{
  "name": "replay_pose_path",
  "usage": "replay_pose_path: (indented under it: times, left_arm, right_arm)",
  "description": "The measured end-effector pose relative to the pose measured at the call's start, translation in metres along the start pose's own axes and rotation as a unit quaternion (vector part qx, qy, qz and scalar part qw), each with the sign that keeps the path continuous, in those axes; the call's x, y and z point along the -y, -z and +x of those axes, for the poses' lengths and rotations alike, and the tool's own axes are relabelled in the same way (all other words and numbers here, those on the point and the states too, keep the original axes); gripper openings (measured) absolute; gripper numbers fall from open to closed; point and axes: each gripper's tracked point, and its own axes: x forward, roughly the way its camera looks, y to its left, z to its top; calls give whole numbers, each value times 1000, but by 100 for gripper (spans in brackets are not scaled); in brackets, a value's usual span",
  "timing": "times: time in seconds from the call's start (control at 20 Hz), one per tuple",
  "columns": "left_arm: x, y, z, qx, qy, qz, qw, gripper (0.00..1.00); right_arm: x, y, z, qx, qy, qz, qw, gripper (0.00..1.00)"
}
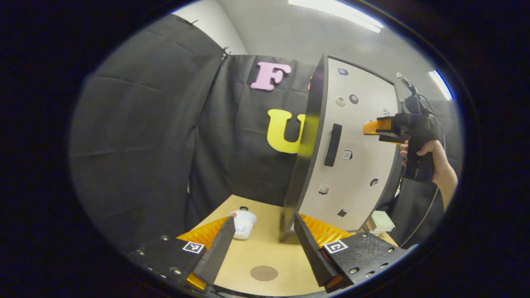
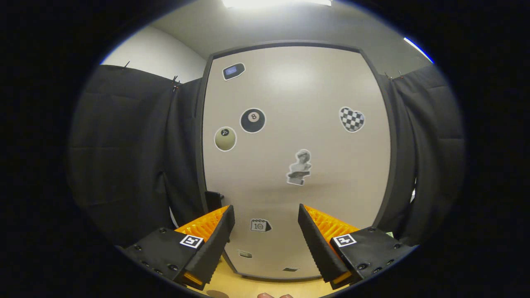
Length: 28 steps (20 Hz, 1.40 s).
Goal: Open the cabinet door with the right hand, grasp the bottle in the cabinet with the left hand and place it on the coaster, then close the cabinet door with the right hand.
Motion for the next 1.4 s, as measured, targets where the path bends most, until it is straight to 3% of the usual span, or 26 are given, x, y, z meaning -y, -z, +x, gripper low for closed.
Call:
replay_pose_path:
  times: [0.3,0.6,0.65,0.7,0.75,0.85,1.0,1.05,1.4]
  left_arm:
    - [-33,7,2,-4,-28,-6,1000,88]
    - [-53,21,4,-17,-51,-3,999,87]
    - [-55,22,4,-17,-52,-5,998,87]
    - [-55,22,4,-17,-52,-7,998,87]
    - [-56,25,4,-18,-52,-8,998,87]
    - [-61,28,4,-21,-55,-5,998,88]
    - [-67,30,3,-21,-61,-3,998,87]
    - [-68,31,3,-22,-61,-5,998,87]
    - [-72,30,-3,-19,-63,10,998,87]
  right_arm:
    - [-47,6,28,-8,-21,0,1000,98]
    - [-68,27,58,-38,-10,12,999,98]
    - [-71,30,64,-43,-10,19,999,91]
    - [-73,33,68,-49,-8,22,999,93]
    - [-74,37,71,-54,-3,25,998,83]
    - [-74,43,77,-64,6,25,998,76]
    - [-72,47,80,-69,23,23,997,54]
    - [-73,47,81,-68,24,22,997,40]
    - [-70,47,81,-59,47,11,997,32]
